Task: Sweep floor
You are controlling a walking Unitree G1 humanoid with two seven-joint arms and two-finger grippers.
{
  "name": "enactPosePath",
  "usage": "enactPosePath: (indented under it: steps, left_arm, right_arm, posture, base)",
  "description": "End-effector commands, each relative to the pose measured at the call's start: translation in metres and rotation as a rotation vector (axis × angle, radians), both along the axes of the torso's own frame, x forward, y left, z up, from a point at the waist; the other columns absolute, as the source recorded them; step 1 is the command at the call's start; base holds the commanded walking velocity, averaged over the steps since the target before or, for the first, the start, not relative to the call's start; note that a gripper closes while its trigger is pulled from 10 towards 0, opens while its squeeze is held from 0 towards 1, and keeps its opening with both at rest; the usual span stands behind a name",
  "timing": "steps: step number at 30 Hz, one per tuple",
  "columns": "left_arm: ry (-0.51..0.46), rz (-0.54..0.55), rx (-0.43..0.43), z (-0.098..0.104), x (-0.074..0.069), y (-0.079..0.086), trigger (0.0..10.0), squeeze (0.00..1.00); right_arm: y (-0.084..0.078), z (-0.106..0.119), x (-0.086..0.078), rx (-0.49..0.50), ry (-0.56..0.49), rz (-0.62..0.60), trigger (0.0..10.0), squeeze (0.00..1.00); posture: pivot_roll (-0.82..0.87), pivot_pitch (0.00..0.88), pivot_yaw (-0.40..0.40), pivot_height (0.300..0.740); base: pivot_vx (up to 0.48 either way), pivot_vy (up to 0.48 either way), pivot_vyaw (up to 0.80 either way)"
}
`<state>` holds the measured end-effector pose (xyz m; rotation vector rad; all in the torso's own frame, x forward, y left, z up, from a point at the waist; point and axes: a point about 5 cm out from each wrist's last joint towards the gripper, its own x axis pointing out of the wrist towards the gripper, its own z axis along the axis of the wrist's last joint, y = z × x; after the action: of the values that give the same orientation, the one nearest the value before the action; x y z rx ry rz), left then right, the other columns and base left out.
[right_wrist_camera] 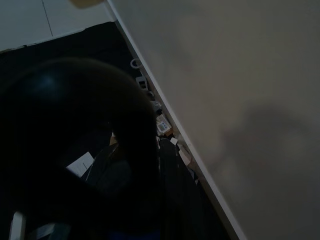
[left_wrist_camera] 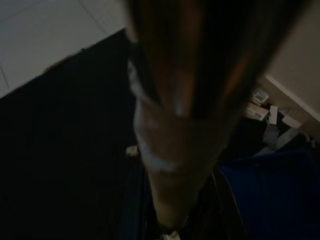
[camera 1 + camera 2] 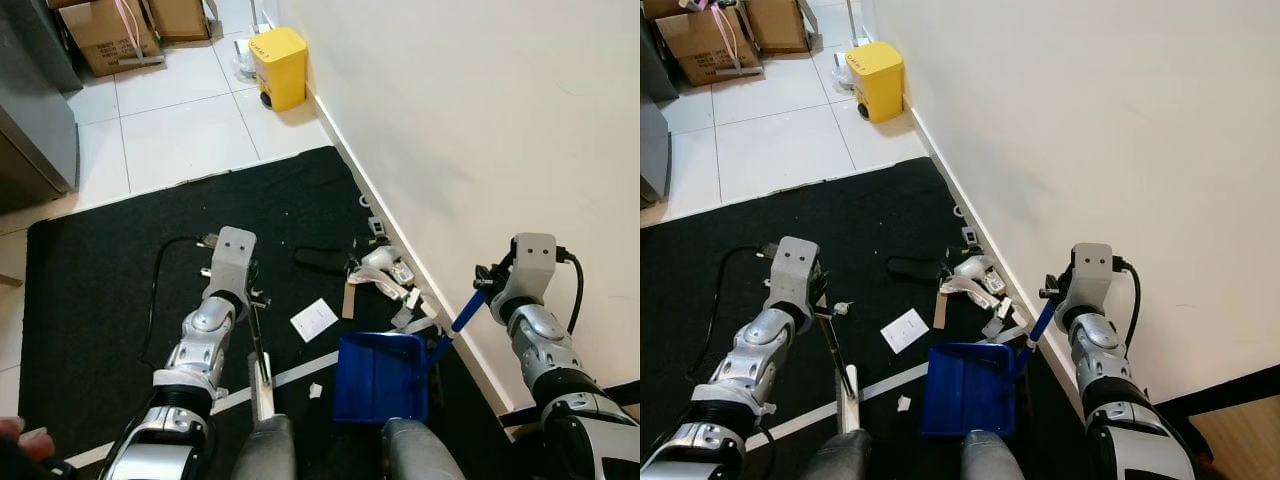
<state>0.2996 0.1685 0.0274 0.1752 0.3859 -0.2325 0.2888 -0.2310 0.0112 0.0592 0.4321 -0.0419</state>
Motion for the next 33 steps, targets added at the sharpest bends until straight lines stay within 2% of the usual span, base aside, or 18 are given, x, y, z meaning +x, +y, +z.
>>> enactPosePath:
  steps: [1, 3, 4, 5, 9, 10, 12, 14, 18, 19, 21, 25, 26, 28, 29, 30, 31, 33]
  left_arm:
    - [-0.011, -0.077, -0.08, -0.002, 0.002, -0.029, 10.0, 0.0]
    - [-0.064, -0.142, -0.101, 0.008, 0.01, -0.051, 10.0, 0.0]
    - [-0.077, -0.166, -0.106, 0.011, 0.012, -0.059, 10.0, 0.0]
    - [-0.077, -0.166, -0.106, 0.011, 0.012, -0.059, 10.0, 0.0]
    - [-0.136, -0.235, -0.092, 0.021, 0.019, -0.093, 10.0, 0.0]
    - [-0.136, -0.235, -0.092, 0.021, 0.019, -0.093, 10.0, 0.0]
    - [-0.151, -0.256, -0.079, 0.023, 0.019, -0.107, 10.0, 0.0]
    - [-0.169, -0.269, -0.066, 0.025, 0.019, -0.112, 10.0, 0.0]
    - [-0.329, -0.225, -0.149, 0.052, 0.029, -0.127, 10.0, 0.0]
    - [-0.329, -0.225, -0.149, 0.052, 0.029, -0.127, 10.0, 0.0]
    - [-0.418, -0.207, -0.211, 0.072, 0.037, -0.126, 10.0, 0.0]
    - [-0.467, -0.211, -0.233, 0.083, 0.042, -0.121, 10.0, 0.0]
    - [-0.492, -0.209, -0.231, 0.089, 0.046, -0.11, 10.0, 0.0]
    - [-0.496, -0.207, -0.226, 0.09, 0.047, -0.106, 10.0, 0.0]
    - [-0.491, -0.211, -0.204, 0.089, 0.048, -0.099, 10.0, 0.0]
    - [-0.47, -0.221, -0.15, 0.085, 0.049, -0.08, 10.0, 0.0]
    - [-0.47, -0.221, -0.15, 0.085, 0.049, -0.08, 10.0, 0.0]
    - [-0.455, -0.202, -0.121, 0.08, 0.049, -0.065, 10.0, 0.0]
  right_arm:
    - [0.01, -0.019, -0.014, 0.043, 0.094, 0.014, 10.0, 0.0]
    - [0.011, -0.018, -0.012, 0.046, 0.084, 0.016, 10.0, 0.0]
    - [0.012, -0.018, -0.012, 0.048, 0.081, 0.017, 10.0, 0.0]
    - [0.012, -0.018, -0.012, 0.048, 0.081, 0.017, 10.0, 0.0]
    - [0.014, -0.017, -0.013, 0.053, 0.067, 0.018, 10.0, 0.0]
    - [0.014, -0.017, -0.013, 0.053, 0.067, 0.018, 10.0, 0.0]
    - [0.014, -0.018, -0.014, 0.053, 0.062, 0.019, 10.0, 0.0]
    - [0.014, -0.018, -0.015, 0.053, 0.061, 0.019, 10.0, 0.0]
    - [0.011, -0.017, -0.016, 0.055, 0.044, 0.004, 10.0, 0.0]
    - [0.011, -0.017, -0.016, 0.055, 0.044, 0.004, 10.0, 0.0]
    - [0.01, -0.017, -0.016, 0.056, 0.041, 0.002, 10.0, 0.0]
    - [0.01, -0.017, -0.016, 0.056, 0.041, 0.003, 10.0, 0.0]
    - [0.011, -0.017, -0.015, 0.057, 0.04, 0.004, 10.0, 0.0]
    - [0.011, -0.016, -0.015, 0.057, 0.039, 0.004, 10.0, 0.0]
    - [0.011, -0.016, -0.015, 0.057, 0.039, 0.005, 10.0, 0.0]
    - [0.011, -0.015, -0.013, 0.058, 0.039, 0.007, 10.0, 0.0]
    - [0.011, -0.015, -0.013, 0.058, 0.039, 0.007, 10.0, 0.0]
    - [0.012, -0.015, -0.013, 0.058, 0.039, 0.008, 10.0, 0.0]
  posture:
    - [0.03, 0.054, -0.029, 0.74]
    - [0.02, 0.052, -0.023, 0.74]
    - [0.02, 0.051, -0.022, 0.74]
    - [0.02, 0.051, -0.022, 0.74]
    - [0.0, 0.046, -0.003, 0.74]
    - [0.0, 0.046, -0.003, 0.74]
    - [0.0, 0.044, 0.003, 0.74]
    - [-0.01, 0.044, 0.008, 0.74]
    - [-0.01, 0.046, 0.016, 0.74]
    - [-0.01, 0.046, 0.016, 0.74]
    - [-0.01, 0.048, 0.015, 0.74]
    - [-0.01, 0.047, 0.015, 0.74]
    - [-0.01, 0.046, 0.014, 0.74]
    - [-0.01, 0.046, 0.014, 0.74]
    - [0.0, 0.046, 0.013, 0.74]
    - [0.0, 0.047, 0.01, 0.74]
    - [0.0, 0.047, 0.01, 0.74]
    - [0.01, 0.049, 0.007, 0.74]
  base:
    - [0.0, 0.0, 0.0]
    - [0.0, 0.0, 0.0]
    - [0.0, 0.0, 0.0]
    - [0.0, 0.0, 0.0]
    - [0.0, 0.0, 0.0]
    - [0.0, 0.0, 0.0]
    - [0.0, 0.0, 0.0]
    - [0.0, 0.0, 0.0]
    - [0.0, 0.0, 0.0]
    - [0.0, 0.0, 0.0]
    - [0.0, 0.0, 0.0]
    - [0.0, 0.0, 0.0]
    - [0.0, 0.0, 0.0]
    - [0.0, 0.0, 0.0]
    - [0.0, 0.0, 0.0]
    - [0.0, 0.0, 0.0]
    - [0.0, 0.0, 0.0]
    - [0.0, 0.0, 0.0]
